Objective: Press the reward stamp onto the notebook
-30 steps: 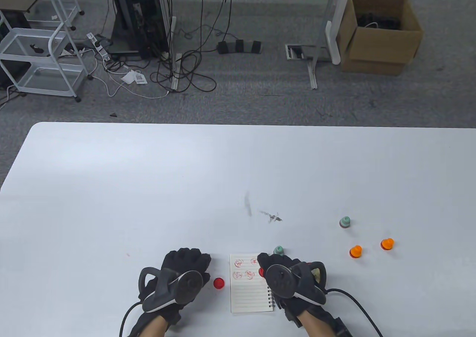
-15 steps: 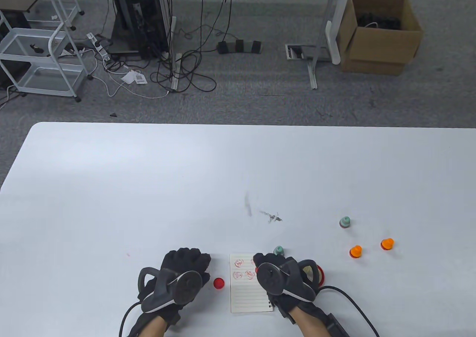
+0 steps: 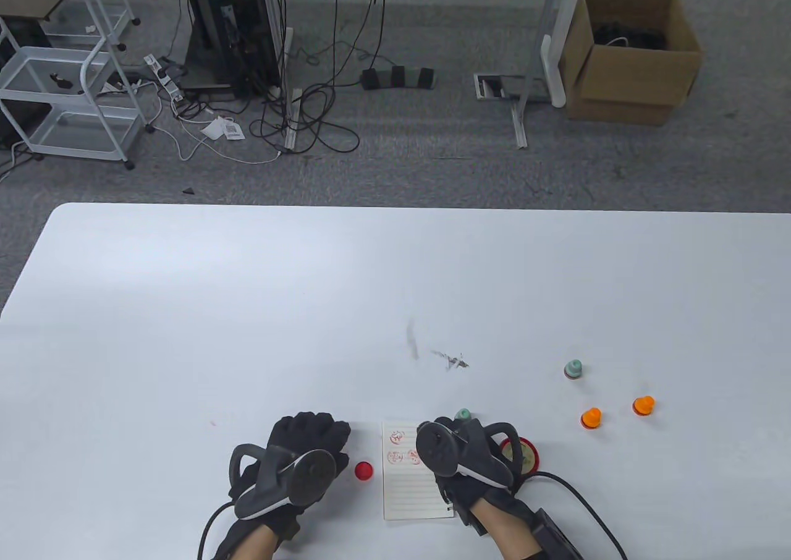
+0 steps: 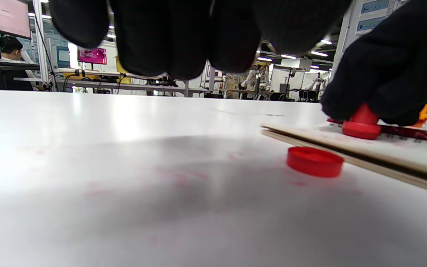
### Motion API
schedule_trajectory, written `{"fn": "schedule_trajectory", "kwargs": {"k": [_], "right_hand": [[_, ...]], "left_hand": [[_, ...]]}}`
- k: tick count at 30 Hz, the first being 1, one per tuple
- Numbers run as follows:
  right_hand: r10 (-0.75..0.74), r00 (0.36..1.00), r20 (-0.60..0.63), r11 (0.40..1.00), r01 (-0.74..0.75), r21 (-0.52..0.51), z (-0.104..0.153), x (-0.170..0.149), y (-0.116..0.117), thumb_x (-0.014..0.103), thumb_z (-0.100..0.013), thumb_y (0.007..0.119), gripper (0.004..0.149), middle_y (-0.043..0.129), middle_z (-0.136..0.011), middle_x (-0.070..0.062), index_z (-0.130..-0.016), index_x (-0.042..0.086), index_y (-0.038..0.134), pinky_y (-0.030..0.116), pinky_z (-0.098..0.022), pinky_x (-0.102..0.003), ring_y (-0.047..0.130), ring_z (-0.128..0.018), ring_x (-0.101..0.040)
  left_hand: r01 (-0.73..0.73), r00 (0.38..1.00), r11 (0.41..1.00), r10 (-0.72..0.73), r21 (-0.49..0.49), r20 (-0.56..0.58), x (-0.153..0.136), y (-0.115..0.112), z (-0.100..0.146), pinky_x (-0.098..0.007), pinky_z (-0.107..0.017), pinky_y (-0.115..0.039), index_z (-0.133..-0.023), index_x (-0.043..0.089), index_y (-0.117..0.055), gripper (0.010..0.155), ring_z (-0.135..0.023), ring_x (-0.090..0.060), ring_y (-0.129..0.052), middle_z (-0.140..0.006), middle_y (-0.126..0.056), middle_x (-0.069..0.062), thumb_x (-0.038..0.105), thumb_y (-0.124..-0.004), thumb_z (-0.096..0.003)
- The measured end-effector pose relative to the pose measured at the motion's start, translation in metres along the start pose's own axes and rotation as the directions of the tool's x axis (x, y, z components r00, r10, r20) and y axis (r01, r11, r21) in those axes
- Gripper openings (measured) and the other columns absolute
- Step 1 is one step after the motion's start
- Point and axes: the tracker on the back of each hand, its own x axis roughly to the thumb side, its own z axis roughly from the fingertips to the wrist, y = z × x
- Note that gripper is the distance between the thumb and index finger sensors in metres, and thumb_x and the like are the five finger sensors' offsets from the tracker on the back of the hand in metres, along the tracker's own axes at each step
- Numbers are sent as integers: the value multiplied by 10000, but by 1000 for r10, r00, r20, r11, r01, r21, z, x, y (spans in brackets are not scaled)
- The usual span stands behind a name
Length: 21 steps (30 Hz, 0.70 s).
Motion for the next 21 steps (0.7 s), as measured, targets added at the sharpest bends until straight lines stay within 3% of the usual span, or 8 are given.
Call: {"fn": "schedule_trajectory", "kwargs": {"k": [14, 21], "right_hand": [[96, 995, -8, 950, -89, 299, -35, 12, -10, 223, -303, 894, 471, 968, -643, -160, -768, 144, 898, 849, -306, -358, 1001, -344, -242], [100, 995, -11, 945, -91, 315, -38, 12, -11, 231, -296, 903, 471, 981, -633, -154, -759, 146, 911, 858, -298, -355, 1014, -340, -238]], "left_hand": [[-9, 1000, 1000, 9, 13, -8, -2, 1, 2, -573, -752, -699, -988, 295, -799, 559, -952, -341, -834, -1034, -813, -54, 504, -757, -471], [-6, 1000, 1000, 6, 2, -9, -2, 0, 1, -574, -751, -699, -988, 294, -801, 558, -951, -342, -835, -1033, -816, -55, 504, -756, -473]]}}
